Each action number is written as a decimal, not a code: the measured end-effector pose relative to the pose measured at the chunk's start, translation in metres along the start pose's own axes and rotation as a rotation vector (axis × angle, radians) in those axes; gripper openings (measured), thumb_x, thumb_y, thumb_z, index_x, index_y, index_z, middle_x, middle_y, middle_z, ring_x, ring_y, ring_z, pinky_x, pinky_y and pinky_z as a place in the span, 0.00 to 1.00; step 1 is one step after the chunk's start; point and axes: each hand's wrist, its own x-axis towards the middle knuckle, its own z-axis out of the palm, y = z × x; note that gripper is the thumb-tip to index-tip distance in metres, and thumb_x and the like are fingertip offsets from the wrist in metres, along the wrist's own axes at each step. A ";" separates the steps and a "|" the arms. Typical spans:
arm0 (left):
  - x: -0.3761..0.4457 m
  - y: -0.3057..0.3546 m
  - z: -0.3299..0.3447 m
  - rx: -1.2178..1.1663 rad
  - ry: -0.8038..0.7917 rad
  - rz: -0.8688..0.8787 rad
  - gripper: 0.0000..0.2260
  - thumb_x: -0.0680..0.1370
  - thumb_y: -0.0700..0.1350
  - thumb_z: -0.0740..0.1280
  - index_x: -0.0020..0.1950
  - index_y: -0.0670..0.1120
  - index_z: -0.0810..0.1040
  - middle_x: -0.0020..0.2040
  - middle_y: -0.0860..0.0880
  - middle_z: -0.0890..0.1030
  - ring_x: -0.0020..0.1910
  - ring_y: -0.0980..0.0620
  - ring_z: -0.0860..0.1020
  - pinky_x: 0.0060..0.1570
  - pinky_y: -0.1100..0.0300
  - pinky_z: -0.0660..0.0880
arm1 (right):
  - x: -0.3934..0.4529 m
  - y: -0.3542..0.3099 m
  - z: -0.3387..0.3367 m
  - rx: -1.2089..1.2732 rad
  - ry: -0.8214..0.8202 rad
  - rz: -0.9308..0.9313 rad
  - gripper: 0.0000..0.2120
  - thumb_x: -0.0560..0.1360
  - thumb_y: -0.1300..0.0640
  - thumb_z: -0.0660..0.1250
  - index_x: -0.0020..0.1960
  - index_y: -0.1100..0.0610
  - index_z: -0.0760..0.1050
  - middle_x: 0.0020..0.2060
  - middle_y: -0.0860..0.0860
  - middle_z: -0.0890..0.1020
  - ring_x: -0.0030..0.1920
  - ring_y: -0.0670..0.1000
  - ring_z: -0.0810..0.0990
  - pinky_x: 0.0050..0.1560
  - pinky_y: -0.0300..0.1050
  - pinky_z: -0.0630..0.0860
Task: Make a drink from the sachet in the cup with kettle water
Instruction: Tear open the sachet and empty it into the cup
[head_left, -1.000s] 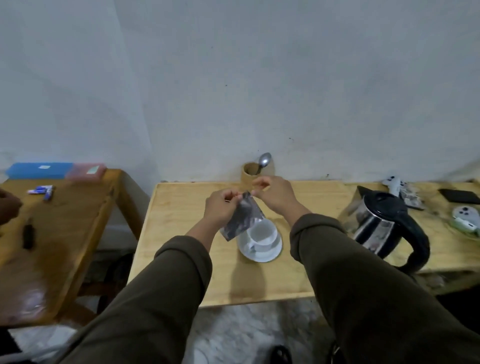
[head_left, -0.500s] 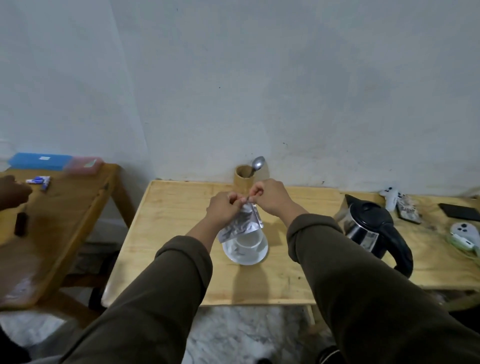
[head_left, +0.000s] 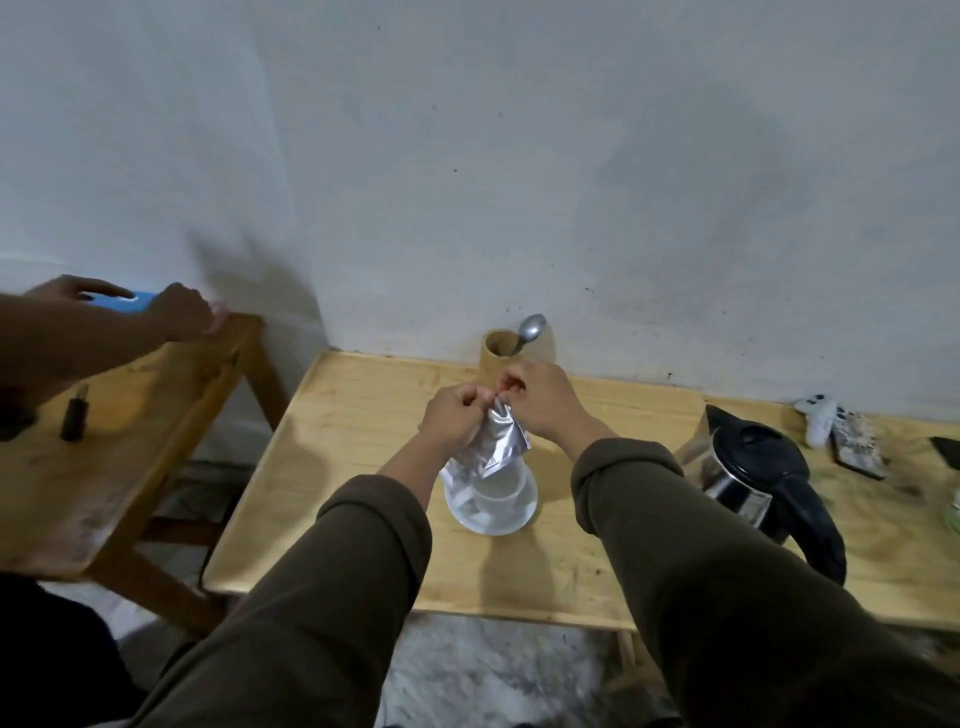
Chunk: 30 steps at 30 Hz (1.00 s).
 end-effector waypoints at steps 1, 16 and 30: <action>0.002 0.003 0.007 -0.034 0.013 -0.033 0.10 0.77 0.42 0.64 0.37 0.49 0.79 0.39 0.46 0.82 0.43 0.51 0.75 0.47 0.58 0.72 | 0.005 0.008 0.000 -0.005 -0.003 -0.026 0.06 0.71 0.67 0.64 0.44 0.64 0.79 0.43 0.57 0.79 0.41 0.50 0.71 0.40 0.38 0.63; 0.018 0.008 0.007 -0.215 0.133 -0.264 0.11 0.77 0.44 0.62 0.42 0.45 0.83 0.51 0.43 0.83 0.56 0.43 0.77 0.55 0.56 0.72 | -0.003 0.009 0.001 -0.023 -0.066 -0.108 0.03 0.72 0.64 0.69 0.42 0.59 0.81 0.44 0.49 0.73 0.44 0.50 0.73 0.46 0.43 0.70; 0.023 -0.009 0.005 -0.261 0.196 -0.452 0.13 0.75 0.45 0.65 0.56 0.41 0.79 0.58 0.41 0.81 0.60 0.41 0.76 0.59 0.54 0.73 | -0.033 0.032 -0.013 0.069 -0.200 -0.006 0.03 0.73 0.63 0.69 0.45 0.61 0.81 0.44 0.50 0.74 0.45 0.49 0.72 0.48 0.39 0.67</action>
